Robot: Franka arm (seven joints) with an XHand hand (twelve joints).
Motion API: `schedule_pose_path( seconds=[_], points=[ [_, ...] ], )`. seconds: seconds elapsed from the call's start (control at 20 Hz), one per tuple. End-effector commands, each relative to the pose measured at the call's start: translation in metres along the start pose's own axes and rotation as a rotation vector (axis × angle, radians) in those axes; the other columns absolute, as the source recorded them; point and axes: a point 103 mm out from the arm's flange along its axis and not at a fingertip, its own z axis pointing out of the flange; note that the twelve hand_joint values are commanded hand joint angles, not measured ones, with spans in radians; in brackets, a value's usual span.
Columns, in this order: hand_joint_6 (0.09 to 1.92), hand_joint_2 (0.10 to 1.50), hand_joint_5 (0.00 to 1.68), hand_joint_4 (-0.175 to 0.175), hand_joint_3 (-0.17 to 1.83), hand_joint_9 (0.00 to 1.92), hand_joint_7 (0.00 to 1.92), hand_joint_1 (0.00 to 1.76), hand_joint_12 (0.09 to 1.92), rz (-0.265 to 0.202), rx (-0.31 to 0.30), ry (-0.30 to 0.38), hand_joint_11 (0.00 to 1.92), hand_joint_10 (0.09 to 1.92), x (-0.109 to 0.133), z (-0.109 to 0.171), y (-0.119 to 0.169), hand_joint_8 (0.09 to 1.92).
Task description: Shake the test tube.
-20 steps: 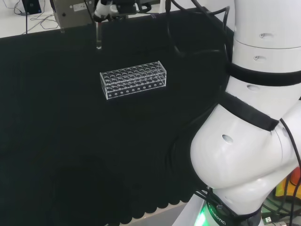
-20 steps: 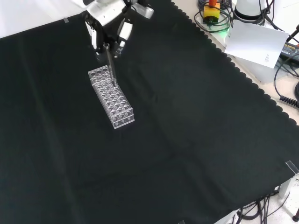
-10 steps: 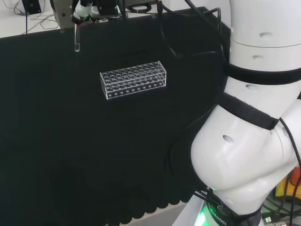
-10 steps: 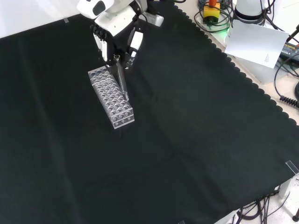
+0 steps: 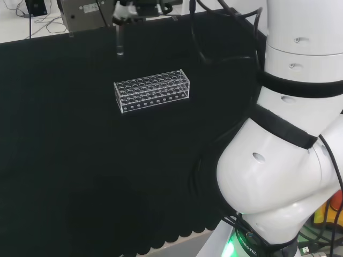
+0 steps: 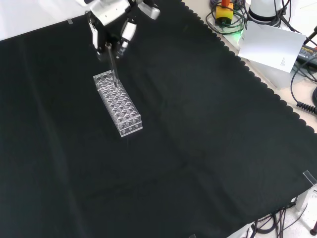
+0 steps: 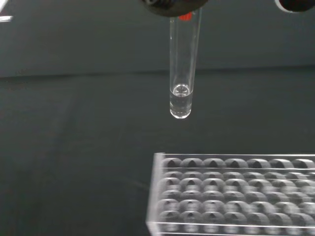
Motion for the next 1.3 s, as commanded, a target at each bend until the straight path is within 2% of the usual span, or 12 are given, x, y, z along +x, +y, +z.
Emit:
schedule_pose_path(
  seconds=[0.05, 0.4, 0.55, 0.65, 0.8, 0.9, 1.15, 1.3],
  points=[
    [0.33, 1.05, 1.38, -0.175, -0.17, 1.68, 1.68, 1.23, 0.79, 0.160, -0.014, -0.086, 1.37, 0.37, -0.082, -0.008, -0.007, 0.59],
    [0.33, 1.05, 1.38, -0.175, -0.17, 1.68, 1.68, 1.23, 0.78, 0.302, -0.021, -0.168, 1.37, 0.37, -0.149, -0.026, -0.015, 0.59],
    [0.33, 1.05, 1.38, -0.175, -0.17, 1.68, 1.68, 1.23, 0.78, 0.337, -0.029, -0.186, 1.37, 0.37, -0.163, -0.032, -0.015, 0.59],
    [0.33, 1.05, 1.38, -0.175, -0.17, 1.68, 1.68, 1.23, 0.78, 0.343, -0.034, -0.185, 1.37, 0.37, -0.165, -0.034, -0.013, 0.59],
    [0.33, 1.05, 1.38, -0.175, -0.17, 1.68, 1.68, 1.23, 0.78, 0.329, -0.033, -0.175, 1.37, 0.37, -0.158, -0.033, -0.009, 0.60],
    [0.33, 1.05, 1.38, -0.175, -0.17, 1.68, 1.68, 1.23, 0.78, 0.299, -0.027, -0.164, 1.37, 0.37, -0.146, -0.029, -0.006, 0.60],
    [0.33, 1.05, 1.38, -0.175, -0.17, 1.68, 1.68, 1.23, 0.78, 0.198, -0.014, -0.120, 1.37, 0.37, -0.100, -0.016, 0.006, 0.60],
    [0.33, 1.05, 1.38, -0.175, -0.17, 1.68, 1.68, 1.23, 0.78, 0.105, -0.008, -0.109, 1.37, 0.37, -0.062, -0.010, 0.012, 0.60]
  ],
)
